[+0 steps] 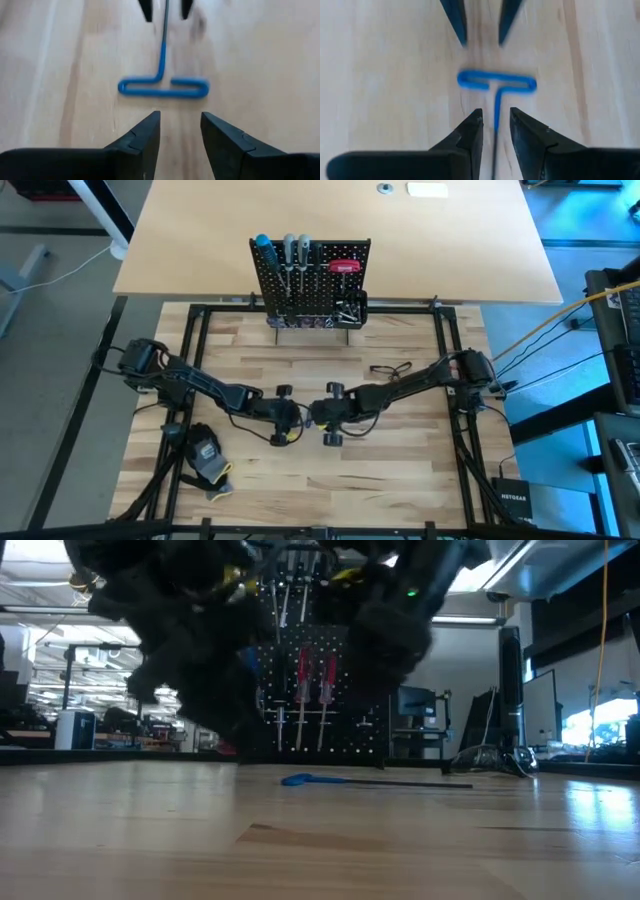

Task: Hang tools onto peg board
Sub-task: Hang the blue pick tool on the peg board

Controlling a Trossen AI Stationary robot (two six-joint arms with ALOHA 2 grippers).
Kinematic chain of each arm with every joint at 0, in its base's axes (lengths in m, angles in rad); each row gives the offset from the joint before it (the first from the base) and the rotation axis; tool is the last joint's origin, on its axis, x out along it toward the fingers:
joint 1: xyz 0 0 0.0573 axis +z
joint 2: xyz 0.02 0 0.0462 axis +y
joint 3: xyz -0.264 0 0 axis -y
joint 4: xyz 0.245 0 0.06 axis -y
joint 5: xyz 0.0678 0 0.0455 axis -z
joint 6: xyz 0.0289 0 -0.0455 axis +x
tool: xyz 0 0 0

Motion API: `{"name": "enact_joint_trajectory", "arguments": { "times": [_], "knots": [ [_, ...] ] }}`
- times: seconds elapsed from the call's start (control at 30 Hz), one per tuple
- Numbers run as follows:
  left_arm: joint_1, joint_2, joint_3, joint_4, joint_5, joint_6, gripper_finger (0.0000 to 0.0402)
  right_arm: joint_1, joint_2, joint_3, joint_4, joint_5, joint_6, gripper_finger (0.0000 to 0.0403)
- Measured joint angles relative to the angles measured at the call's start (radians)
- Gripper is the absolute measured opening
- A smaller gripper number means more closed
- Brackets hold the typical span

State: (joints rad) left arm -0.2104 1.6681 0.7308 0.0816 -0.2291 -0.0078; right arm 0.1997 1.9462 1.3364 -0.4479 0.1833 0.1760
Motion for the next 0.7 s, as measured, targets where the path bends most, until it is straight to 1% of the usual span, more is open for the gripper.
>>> {"name": "enact_joint_trajectory", "arguments": {
  "times": [0.07,0.2,0.27,0.4,0.5,0.57,0.7],
  "knots": [
    [0.0,-0.013,0.014,0.009,0.001,-0.004,0.0131,0.014,-0.016,0.0,-0.069,0.005,0.007,0.0099],
    [0.012,-0.02,0.064,0.012,0.001,-0.014,0.0131,0.068,-0.084,-0.064,-0.102,0.041,0.041,0.0099],
    [0.025,-0.016,0.096,0.012,0.002,-0.006,0.0131,0.104,-0.135,-0.12,-0.097,0.091,0.084,0.0099],
    [0.044,0.003,0.16,-0.004,0.04,0.028,0.0131,0.188,-0.243,-0.258,-0.021,0.24,0.189,0.0099],
    [0.047,0.054,0.234,-0.076,0.042,0.054,0.0131,0.246,-0.305,-0.357,0.055,0.326,0.264,0.0099],
    [0.048,0.106,0.298,-0.157,0.042,0.072,0.0131,0.28,-0.337,-0.409,0.087,0.381,0.314,0.0099],
    [0.054,0.216,0.432,-0.316,0.044,0.083,0.0131,0.328,-0.36,-0.464,0.107,0.503,0.395,0.0099]
  ]
}}
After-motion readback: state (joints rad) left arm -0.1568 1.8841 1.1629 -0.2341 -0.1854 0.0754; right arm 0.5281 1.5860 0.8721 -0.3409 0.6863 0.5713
